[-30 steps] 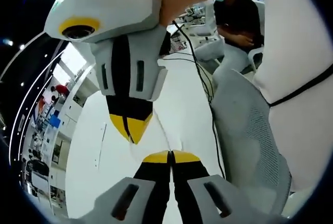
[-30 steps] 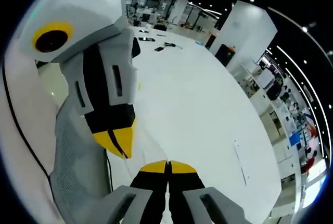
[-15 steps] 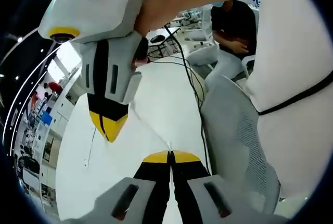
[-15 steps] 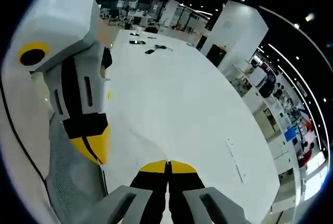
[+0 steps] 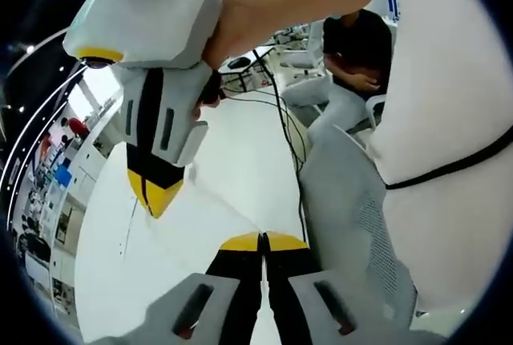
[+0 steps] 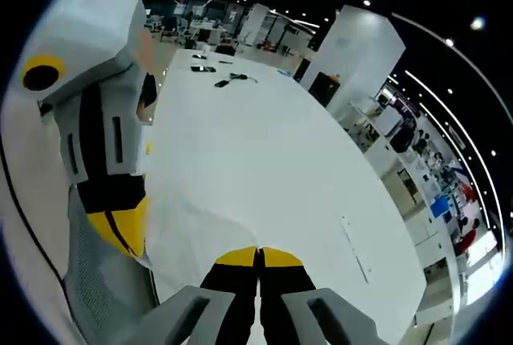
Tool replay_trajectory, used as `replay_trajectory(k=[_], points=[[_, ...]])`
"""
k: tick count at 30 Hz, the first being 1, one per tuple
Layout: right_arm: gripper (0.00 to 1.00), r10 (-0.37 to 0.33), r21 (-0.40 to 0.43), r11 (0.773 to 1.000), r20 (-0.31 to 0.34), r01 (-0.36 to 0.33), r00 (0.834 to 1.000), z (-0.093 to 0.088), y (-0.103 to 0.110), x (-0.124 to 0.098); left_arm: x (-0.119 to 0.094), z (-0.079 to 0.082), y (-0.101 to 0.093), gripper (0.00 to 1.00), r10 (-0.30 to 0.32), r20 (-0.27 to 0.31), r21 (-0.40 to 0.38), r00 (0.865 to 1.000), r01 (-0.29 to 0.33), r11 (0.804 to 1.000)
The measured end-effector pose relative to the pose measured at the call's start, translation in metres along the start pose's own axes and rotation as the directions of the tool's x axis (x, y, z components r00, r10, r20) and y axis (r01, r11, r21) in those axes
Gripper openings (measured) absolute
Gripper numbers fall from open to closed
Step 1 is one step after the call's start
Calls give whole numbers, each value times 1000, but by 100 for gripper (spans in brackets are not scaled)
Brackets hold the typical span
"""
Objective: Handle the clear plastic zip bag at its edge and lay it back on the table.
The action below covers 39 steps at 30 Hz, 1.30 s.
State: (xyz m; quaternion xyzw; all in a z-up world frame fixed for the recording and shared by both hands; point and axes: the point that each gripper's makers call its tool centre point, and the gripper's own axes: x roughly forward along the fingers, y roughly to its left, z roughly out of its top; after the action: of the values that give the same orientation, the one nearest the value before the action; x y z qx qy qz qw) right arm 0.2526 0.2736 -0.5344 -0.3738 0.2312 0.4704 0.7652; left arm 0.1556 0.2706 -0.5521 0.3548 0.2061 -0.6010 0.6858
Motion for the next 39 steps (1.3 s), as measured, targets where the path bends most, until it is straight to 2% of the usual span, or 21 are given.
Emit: replay_trajectory(k=[13, 22, 26, 27, 39], points=[[0, -35, 63, 997, 33, 33, 999, 4, -8, -4, 1, -4, -2, 0, 2, -3, -10, 1000, -2, 1000], [0, -93, 48, 995, 77, 89, 993, 13, -17, -9, -1, -9, 5, 0, 24, -10, -12, 1000, -24, 1000], [0, -125, 23, 992, 85, 123, 989, 16, -20, -12, -5, -9, 13, 0, 55, -10, -5, 998, -55, 998], [0, -131, -9, 991, 79, 132, 988, 18, -19, -13, -7, -11, 18, 0, 80, -17, 0, 997, -80, 997], [0, -105, -14, 994, 84, 107, 991, 19, -10, -11, -11, -9, 29, 0, 142, 0, 12, 990, -142, 990]])
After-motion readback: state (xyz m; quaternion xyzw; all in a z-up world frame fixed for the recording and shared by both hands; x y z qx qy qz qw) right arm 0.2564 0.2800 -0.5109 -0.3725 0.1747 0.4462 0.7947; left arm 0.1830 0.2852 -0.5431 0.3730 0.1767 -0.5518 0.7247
